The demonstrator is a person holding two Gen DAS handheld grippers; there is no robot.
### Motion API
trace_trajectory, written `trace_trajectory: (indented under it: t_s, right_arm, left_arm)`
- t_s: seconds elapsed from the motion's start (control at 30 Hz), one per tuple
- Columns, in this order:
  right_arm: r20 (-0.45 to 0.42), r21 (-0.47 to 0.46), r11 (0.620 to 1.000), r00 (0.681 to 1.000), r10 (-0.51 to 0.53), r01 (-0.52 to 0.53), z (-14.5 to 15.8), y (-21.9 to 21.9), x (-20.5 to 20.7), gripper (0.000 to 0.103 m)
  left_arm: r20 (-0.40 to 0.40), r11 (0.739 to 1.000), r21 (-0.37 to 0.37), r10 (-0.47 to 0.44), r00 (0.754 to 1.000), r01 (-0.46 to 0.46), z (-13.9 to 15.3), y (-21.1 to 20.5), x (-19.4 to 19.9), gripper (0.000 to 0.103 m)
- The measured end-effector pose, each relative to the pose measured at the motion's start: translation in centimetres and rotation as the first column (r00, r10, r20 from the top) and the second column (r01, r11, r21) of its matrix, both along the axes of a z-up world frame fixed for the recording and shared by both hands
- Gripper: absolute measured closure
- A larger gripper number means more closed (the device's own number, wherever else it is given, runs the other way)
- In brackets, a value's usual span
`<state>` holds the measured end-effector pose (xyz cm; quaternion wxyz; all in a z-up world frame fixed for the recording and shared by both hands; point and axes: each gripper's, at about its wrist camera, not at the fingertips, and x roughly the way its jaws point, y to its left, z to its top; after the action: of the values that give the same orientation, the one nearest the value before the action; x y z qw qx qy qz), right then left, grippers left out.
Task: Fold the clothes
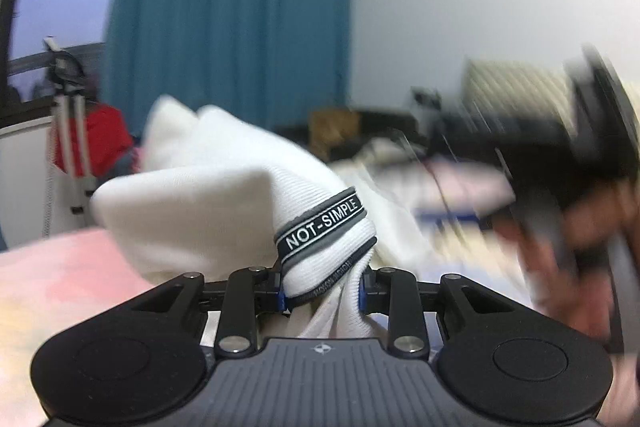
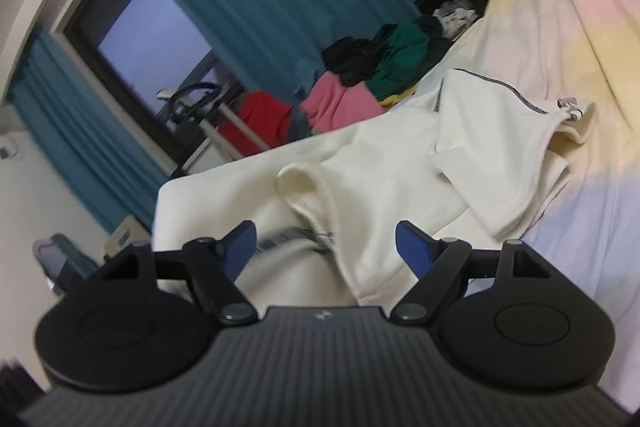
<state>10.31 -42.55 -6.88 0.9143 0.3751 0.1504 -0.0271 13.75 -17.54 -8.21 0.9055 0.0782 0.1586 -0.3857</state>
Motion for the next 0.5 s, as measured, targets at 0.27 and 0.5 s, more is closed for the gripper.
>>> trace_trajectory:
  t_s: [0.27,0.5]
  right_arm:
    - [-0.006,-0.002,0.974,0.974,0.225,-0.225,0.3,0.3,1.0,0.024]
    - [-0.188,-0.136,0.934,0.935,0.302,-0.33,-0.9,4.9,3.7,0.024]
  left_arm:
    - [-0.02,0.989,0.145,-0.034,0.999,0.037,-5.7,-1.5,-1.8,0.069]
    - [-0.041,0.991,0.13,-0.005,0.999,0.01,-5.5,0.2,-2.4,0.048]
